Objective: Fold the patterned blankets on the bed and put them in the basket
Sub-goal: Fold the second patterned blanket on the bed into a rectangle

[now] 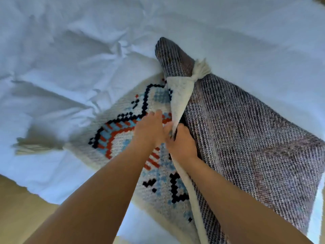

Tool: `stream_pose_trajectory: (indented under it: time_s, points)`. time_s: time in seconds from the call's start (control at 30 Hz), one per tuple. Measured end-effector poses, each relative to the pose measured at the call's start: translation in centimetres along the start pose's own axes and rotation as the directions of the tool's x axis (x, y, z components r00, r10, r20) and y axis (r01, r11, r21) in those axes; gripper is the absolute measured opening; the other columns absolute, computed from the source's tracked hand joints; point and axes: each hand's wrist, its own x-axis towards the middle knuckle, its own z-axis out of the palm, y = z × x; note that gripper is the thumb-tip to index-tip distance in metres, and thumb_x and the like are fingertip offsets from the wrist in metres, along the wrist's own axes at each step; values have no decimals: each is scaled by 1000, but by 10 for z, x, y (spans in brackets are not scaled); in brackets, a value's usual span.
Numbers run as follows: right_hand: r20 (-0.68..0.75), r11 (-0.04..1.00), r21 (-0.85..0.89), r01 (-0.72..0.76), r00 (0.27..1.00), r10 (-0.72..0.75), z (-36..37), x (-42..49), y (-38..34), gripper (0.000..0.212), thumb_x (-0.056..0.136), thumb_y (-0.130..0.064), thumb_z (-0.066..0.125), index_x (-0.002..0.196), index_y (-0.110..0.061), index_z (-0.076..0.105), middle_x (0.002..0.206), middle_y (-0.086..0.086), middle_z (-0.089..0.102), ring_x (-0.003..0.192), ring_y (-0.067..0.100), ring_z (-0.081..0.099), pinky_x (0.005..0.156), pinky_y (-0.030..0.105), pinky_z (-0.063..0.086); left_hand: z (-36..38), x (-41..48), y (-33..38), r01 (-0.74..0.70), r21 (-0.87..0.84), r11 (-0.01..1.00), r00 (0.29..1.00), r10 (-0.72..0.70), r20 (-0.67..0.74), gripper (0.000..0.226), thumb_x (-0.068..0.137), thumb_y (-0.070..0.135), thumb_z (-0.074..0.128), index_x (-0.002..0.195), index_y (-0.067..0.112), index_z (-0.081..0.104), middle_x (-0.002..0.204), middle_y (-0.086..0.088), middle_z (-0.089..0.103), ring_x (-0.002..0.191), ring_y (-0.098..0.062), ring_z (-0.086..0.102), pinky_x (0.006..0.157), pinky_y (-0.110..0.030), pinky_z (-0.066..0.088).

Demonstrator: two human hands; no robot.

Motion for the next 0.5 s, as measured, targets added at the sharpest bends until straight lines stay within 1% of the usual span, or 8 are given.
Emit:
stream_pose_trajectory:
  time_s: [0.07, 0.17, 0.2, 0.27, 0.33, 0.4, 0.43, 0.5]
  points:
    - [45, 1000, 5, 0, 999, 0, 0, 17, -3, 34, 92, -32, 51, 111, -5, 50, 105, 15, 59, 86, 32, 62, 69, 41, 52, -4, 30, 9, -17, -38, 999, 999, 15, -40, 67, 86, 59, 45, 133, 12, 34, 128, -11, 49, 112, -30, 51, 81, -42, 45]
    - [93, 965, -245, 89, 993, -68, 7, 24, -6, 27, 96, -27, 43, 108, -5, 53, 100, 14, 62, 76, 26, 61, 52, 26, 39, -1, 57, 25, -55, -16, 998, 998, 55, -41, 80, 80, 60, 53, 139, 14, 24, 132, -13, 42, 116, -33, 47, 85, -44, 44]
    - [65, 946, -299, 123, 992, -109, 9, 22, -8, 27, 96, -27, 43, 105, -4, 55, 96, 14, 62, 72, 24, 62, 49, 22, 36, -1, 64, 29, -69, 14, 998, 997, 69, -31, 81, 81, 56, 54, 141, 15, 20, 134, -13, 40, 117, -34, 46, 85, -45, 45]
    - [25, 940, -286, 186, 982, -186, 12, 17, -10, 20, 90, -21, 56, 91, -1, 59, 80, 14, 64, 60, 24, 62, 47, 19, 34, 0, 77, 31, -77, 26, 997, 996, 78, -50, 74, 85, 43, 53, 142, 16, 16, 132, -14, 41, 112, -34, 48, 77, -43, 45]
    - [32, 931, -252, 263, 964, -263, 14, 11, -10, 15, 86, -16, 58, 82, -2, 57, 73, 14, 61, 55, 26, 60, 48, 21, 35, -3, 82, 23, -68, -42, 997, 991, 63, -114, 62, 88, 30, 47, 141, 14, 19, 121, -13, 49, 97, -32, 55, 63, -37, 41]
    - [134, 927, -227, 298, 953, -273, 17, 6, -12, 17, 89, -19, 51, 83, -4, 54, 79, 13, 60, 62, 27, 60, 52, 27, 39, -5, 77, 3, -67, -113, 991, 986, 48, -160, 54, 89, 22, 43, 138, 12, 24, 96, -9, 54, 75, -29, 57, 51, -30, 33]
    - [170, 926, -234, 298, 950, -263, 20, 2, -15, 19, 90, -21, 49, 85, -4, 54, 83, 13, 61, 65, 27, 60, 56, 29, 43, -7, 71, -10, -58, -140, 988, 986, 34, -165, 51, 89, 20, 42, 137, 12, 27, 84, -5, 51, 65, -26, 54, 46, -28, 29]
    - [208, 921, -239, 306, 943, -259, 28, -8, -26, 20, 89, -23, 48, 84, -5, 54, 86, 14, 63, 71, 30, 61, 63, 35, 49, -13, 53, -37, -24, -185, 982, 990, -2, -142, 49, 90, 19, 43, 136, 12, 30, 73, -2, 48, 54, -20, 46, 42, -27, 27]
